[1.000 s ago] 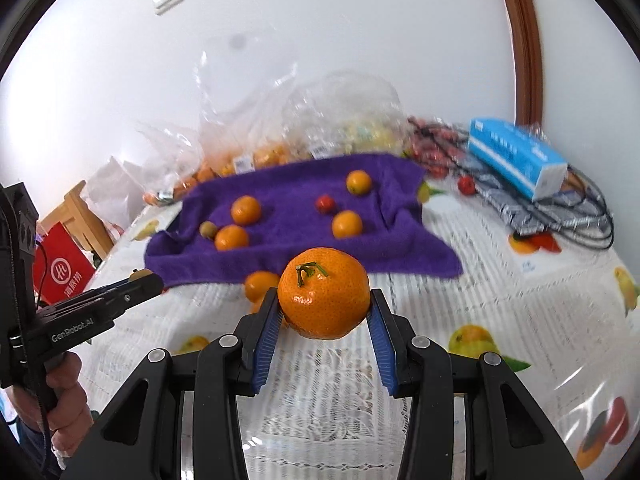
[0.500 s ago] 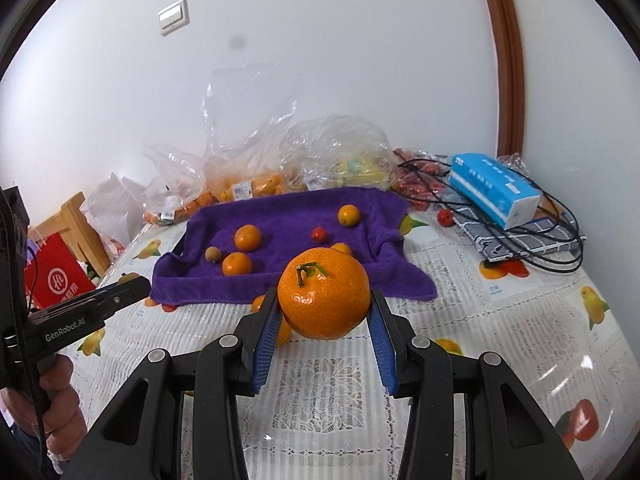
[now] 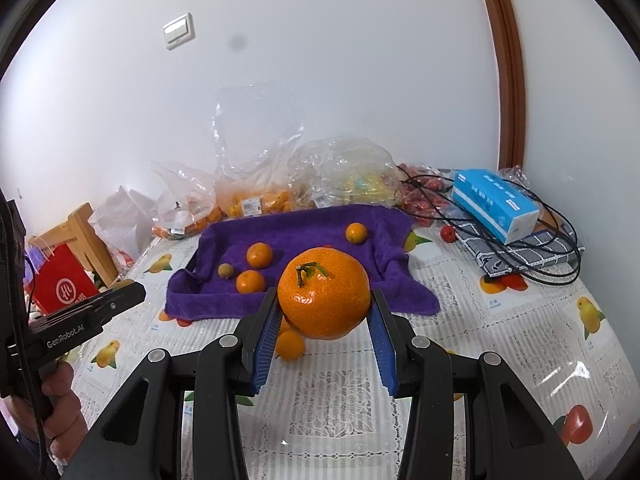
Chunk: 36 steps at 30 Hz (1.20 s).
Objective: Organize fruits
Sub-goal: 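Lift the tangerine and yellow-green fruit and carry both over the purple towel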
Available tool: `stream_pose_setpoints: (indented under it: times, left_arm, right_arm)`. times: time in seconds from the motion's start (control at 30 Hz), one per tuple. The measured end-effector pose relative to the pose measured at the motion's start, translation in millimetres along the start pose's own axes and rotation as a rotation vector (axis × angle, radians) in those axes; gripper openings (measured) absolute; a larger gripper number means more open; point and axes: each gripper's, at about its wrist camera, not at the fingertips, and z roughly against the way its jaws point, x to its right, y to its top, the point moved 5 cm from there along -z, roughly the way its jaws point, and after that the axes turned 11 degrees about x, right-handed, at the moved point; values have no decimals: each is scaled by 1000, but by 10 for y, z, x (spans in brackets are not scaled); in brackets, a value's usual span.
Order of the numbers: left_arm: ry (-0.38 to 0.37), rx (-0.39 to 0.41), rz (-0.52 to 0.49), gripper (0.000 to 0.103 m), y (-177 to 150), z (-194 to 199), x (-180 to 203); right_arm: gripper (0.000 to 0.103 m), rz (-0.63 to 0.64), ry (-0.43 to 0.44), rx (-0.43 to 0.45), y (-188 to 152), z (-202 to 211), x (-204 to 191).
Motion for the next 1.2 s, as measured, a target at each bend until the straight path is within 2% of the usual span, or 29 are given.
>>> stream_pose_setpoints:
  times: [0.6,1.2]
  left_arm:
    - [4,26,-11,26,97,75,-2]
    - [21,33,-2,26,159,-66,-53]
  right_arm:
    - [43,20,22,16,117,23,-110]
    - [43,-20,42,12,173,-140,-62]
